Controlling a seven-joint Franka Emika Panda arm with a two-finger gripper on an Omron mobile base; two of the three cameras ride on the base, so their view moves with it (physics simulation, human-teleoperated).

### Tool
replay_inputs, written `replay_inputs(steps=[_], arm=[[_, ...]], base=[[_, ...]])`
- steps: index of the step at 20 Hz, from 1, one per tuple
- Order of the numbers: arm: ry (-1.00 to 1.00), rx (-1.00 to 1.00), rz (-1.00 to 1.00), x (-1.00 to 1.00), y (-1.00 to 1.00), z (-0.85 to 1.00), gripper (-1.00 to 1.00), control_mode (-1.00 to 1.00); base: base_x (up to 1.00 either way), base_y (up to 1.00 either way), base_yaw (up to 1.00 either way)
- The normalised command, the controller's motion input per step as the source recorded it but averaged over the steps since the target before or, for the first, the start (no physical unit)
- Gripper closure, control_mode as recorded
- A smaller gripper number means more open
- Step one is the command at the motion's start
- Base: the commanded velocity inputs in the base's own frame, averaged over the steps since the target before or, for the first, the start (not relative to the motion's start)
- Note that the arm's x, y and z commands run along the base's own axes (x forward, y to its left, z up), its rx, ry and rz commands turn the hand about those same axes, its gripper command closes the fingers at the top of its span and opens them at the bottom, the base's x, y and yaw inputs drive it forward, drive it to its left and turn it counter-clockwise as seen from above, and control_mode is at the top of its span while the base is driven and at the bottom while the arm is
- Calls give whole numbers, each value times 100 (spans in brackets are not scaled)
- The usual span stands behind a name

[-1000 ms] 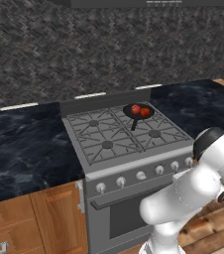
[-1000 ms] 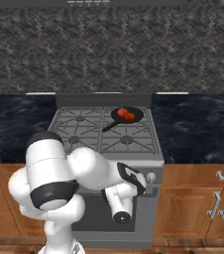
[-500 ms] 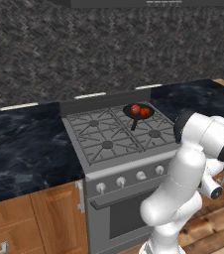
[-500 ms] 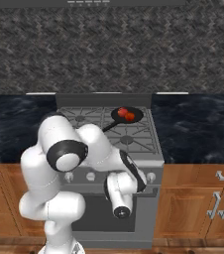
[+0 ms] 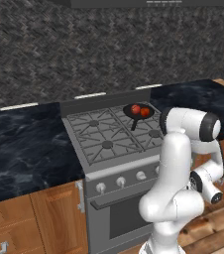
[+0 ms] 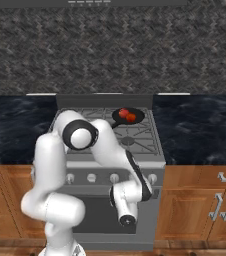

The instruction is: Place the pan on the rear right burner on the stove. Then place the tomato and the onion in the pan and turn on the rear right burner.

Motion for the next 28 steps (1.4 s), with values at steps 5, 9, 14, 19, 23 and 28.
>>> replay_inputs(steps=[5, 9, 14, 19, 23, 28], arm=[[0, 0, 0, 18, -2, -10, -100, -100], [0, 0, 0, 30, 0, 0, -100, -100], [2, 0, -1, 33, 0, 1, -100, -100], [4, 0, -2, 38, 0, 0, -100, -100], [5, 0, -2, 41, 0, 0, -100, -100], [5, 0, -1, 43, 0, -3, -100, -100]], base=[[0, 0, 0], [0, 0, 0], [0, 0, 0], [0, 0, 0], [0, 0, 0], [0, 0, 0]])
